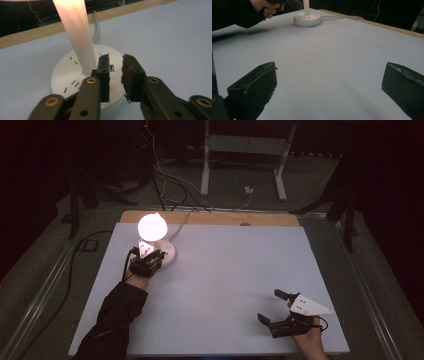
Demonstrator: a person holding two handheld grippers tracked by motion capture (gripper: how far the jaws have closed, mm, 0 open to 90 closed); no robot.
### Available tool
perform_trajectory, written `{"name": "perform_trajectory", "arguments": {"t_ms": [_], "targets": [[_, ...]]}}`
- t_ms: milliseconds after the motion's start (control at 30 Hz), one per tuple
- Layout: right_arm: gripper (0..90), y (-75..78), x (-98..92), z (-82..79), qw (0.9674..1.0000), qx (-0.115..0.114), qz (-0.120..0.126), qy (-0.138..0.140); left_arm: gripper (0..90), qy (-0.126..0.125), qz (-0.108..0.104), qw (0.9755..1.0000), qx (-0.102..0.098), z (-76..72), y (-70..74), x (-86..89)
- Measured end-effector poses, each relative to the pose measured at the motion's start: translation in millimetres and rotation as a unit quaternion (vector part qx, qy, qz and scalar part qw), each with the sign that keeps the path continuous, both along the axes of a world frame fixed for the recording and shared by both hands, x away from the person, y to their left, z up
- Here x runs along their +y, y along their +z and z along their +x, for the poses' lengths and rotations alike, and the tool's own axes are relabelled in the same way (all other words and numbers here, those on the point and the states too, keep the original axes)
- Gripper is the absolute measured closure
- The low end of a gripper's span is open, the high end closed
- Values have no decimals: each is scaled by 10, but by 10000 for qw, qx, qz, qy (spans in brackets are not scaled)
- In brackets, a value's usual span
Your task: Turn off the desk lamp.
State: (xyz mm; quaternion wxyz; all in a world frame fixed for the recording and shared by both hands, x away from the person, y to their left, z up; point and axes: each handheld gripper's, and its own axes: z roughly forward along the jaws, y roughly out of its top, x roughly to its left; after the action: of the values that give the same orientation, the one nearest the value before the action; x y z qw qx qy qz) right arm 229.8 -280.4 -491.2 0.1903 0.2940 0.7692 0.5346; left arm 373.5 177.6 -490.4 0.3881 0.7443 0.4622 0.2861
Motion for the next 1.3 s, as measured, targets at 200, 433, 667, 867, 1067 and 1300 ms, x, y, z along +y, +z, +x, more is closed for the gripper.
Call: {"name": "perform_trajectory", "arguments": {"t_ms": [200,433,667,867,1067,1300], "targets": [[0,-2,1,3,10000,25,6,6,897,-48,-77,9999,117,45,-49,24],[0,-2,4,1,10000,21,-2,21,900,-74,-21,9998,202,104,-139,66],[0,-3,8,4,10000,32,6,27,900,-58,17,9996,267,140,-212,55],[0,-4,2,7,10000,45,12,30,900,-86,63,9996,272,143,-220,46],[0,-6,9,5,10000,45,-5,34,900,-130,146,9994,276,148,-228,63],[0,-1,2,-1,10000,29,18,20,900,-187,207,9992,272,159,-236,98]]}}
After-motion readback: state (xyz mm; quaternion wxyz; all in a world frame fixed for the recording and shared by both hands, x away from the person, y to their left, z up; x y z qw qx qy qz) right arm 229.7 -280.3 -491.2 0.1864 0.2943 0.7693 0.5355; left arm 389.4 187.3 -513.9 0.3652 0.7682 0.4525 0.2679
